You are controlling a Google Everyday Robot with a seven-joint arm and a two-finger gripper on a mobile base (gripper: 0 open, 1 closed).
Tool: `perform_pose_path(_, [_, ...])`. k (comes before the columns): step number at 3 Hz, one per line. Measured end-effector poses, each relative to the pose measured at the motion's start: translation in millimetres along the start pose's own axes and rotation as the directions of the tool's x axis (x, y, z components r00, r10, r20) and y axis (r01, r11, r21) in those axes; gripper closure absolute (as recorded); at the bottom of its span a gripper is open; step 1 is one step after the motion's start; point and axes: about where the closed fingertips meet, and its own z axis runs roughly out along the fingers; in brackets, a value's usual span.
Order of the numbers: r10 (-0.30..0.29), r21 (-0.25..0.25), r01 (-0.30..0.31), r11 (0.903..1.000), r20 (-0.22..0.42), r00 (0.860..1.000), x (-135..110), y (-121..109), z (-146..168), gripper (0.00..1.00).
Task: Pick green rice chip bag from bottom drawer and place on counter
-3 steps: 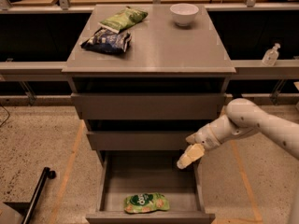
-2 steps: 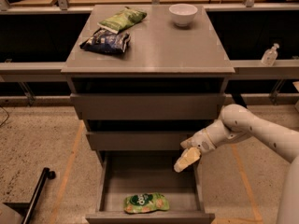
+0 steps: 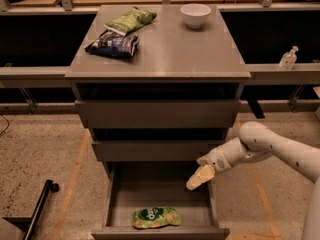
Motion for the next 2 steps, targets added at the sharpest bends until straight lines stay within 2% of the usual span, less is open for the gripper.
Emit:
perform_pose_path(1, [0.067, 0.035, -0.068, 0.9971, 0.013, 0.998, 23.9, -24.3, 27.4, 0.00])
perform_pose_path(2, [0.156, 0.059, -0.158, 0.9857, 0.035, 0.987, 48.8, -53.8, 55.4, 0.00])
